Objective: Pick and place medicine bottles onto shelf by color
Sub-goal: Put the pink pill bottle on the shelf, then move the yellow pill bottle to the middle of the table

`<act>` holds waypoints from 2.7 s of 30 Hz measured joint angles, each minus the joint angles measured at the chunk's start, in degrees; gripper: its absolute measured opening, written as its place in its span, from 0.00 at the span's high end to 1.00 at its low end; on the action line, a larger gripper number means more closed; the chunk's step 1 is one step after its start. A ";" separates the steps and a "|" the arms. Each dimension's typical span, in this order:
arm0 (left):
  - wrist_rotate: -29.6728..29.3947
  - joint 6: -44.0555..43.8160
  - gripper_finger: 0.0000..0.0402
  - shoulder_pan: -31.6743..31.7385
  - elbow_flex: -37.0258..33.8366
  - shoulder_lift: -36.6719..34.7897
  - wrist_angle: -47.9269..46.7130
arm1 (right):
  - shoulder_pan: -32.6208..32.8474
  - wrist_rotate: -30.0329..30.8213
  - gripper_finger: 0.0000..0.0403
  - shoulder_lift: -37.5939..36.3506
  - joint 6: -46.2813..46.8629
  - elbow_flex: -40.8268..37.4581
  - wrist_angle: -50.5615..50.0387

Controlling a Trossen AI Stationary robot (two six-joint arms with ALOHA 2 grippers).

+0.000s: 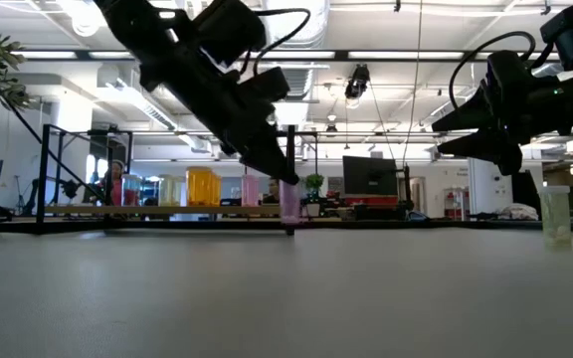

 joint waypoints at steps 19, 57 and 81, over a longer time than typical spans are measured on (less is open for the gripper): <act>-5.95 -0.02 0.73 15.03 -0.28 -12.84 -13.49 | 0.00 0.00 0.43 0.00 0.00 0.00 0.00; -6.01 -0.21 0.67 18.65 -0.38 -8.81 -14.83 | 0.01 0.01 0.43 0.00 0.00 0.00 -0.02; -6.01 -1.10 0.49 18.91 0.22 -12.02 -14.14 | -0.01 0.01 0.43 0.00 0.00 0.00 -0.02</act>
